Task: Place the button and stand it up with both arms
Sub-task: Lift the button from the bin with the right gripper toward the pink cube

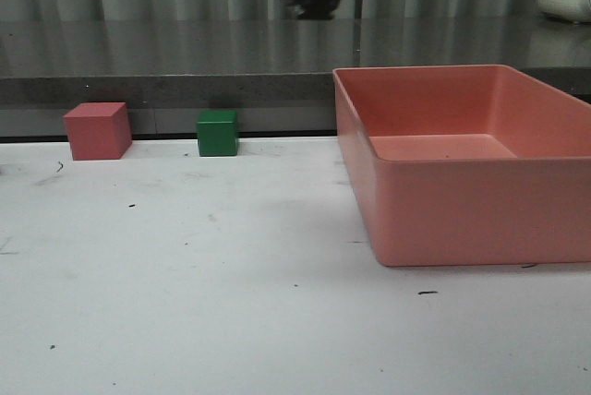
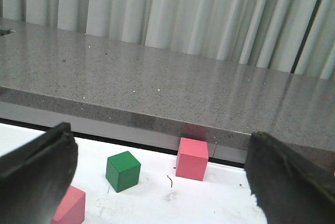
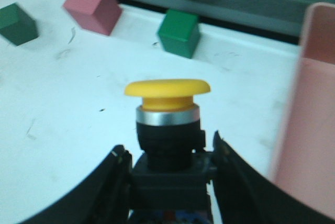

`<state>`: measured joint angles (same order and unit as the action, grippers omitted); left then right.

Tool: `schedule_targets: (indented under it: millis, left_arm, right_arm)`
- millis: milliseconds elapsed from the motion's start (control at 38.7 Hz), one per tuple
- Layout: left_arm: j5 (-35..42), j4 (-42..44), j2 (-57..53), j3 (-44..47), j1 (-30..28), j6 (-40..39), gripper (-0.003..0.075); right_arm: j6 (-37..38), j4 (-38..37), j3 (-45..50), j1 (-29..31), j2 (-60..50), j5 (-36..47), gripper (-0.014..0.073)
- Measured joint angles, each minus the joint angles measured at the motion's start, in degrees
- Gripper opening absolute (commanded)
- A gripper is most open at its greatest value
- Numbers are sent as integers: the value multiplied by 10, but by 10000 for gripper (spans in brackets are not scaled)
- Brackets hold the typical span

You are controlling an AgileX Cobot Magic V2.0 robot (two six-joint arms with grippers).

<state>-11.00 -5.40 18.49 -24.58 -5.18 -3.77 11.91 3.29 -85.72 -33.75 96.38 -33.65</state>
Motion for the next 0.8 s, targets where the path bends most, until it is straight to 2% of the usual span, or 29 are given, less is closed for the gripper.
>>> schedule_targets:
  millis: [207, 362, 594, 800]
  left_arm:
    - [0, 0, 0, 0, 0, 0, 617]
    - [0, 0, 0, 0, 0, 0, 617]
    - [0, 0, 0, 0, 0, 0, 617]
    - [0, 0, 0, 0, 0, 0, 617]
  right_arm:
    - [0, 2, -6, -99, 71, 41, 139]
    - [0, 11, -65, -138, 140, 36, 139]
    - [16, 59, -143, -147, 220, 16, 139]
    - [109, 77, -148, -145, 269, 15, 139]
